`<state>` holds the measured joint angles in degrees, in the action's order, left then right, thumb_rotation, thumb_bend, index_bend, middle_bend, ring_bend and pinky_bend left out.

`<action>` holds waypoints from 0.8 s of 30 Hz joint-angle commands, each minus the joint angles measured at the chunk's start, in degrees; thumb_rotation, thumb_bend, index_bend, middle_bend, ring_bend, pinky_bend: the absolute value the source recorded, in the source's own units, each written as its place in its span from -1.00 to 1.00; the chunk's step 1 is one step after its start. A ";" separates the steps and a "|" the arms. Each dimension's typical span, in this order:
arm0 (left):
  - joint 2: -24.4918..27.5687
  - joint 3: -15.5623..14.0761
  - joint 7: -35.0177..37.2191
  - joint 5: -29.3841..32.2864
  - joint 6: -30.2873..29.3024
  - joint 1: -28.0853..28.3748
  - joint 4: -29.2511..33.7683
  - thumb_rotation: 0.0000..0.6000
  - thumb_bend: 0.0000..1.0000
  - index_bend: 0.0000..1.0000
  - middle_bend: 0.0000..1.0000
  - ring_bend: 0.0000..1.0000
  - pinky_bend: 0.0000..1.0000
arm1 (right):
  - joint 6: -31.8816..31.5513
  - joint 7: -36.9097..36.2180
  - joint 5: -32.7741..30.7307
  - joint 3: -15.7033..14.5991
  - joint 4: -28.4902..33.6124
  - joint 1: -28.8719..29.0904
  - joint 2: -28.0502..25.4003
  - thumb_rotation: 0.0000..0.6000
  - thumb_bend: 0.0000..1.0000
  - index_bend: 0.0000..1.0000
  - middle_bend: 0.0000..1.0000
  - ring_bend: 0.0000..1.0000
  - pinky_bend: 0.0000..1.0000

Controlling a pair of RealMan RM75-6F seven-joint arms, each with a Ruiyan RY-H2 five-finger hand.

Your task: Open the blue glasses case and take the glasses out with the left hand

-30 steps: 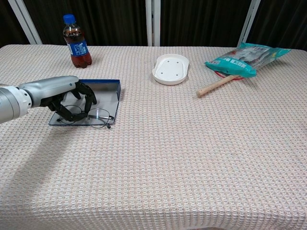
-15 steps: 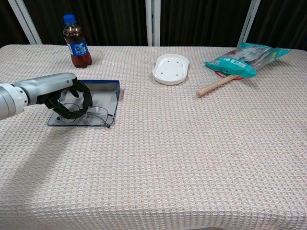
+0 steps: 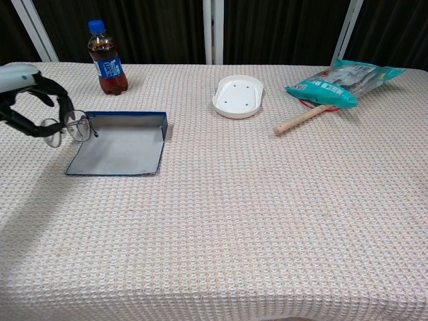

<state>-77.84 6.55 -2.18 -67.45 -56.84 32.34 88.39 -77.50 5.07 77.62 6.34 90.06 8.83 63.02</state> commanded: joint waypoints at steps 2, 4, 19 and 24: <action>2.59 -0.37 0.98 1.45 -1.57 -2.27 -0.32 1.00 -0.03 0.40 -0.31 -0.77 -0.53 | 0.11 0.37 0.00 0.00 0.18 0.14 0.10 1.00 0.01 -1.00 -1.00 -1.00 -1.00; 3.28 -0.49 0.77 1.74 -2.13 -2.95 -1.21 1.00 -0.03 0.41 -0.31 -0.77 -0.53 | 0.14 0.68 -0.01 0.03 0.35 0.23 0.13 1.00 0.01 -1.00 -1.00 -1.00 -1.00; -2.41 -0.56 2.18 5.54 6.56 -1.35 -14.46 1.00 -0.18 -0.27 -0.41 -0.78 -0.55 | 0.17 2.10 -0.41 0.14 1.29 0.49 0.16 1.00 0.01 -1.00 -1.00 -1.00 -1.00; -3.65 -0.31 5.36 0.71 2.84 -2.19 -15.88 1.00 -0.51 -1.00 -0.77 -0.91 -0.67 | 0.11 1.76 -0.65 0.18 1.03 0.36 0.01 1.00 0.01 -1.00 -1.00 -1.00 -1.00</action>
<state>-80.81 6.12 1.67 -64.58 -52.11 30.54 73.24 -77.40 6.83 76.98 6.52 91.09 9.20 63.03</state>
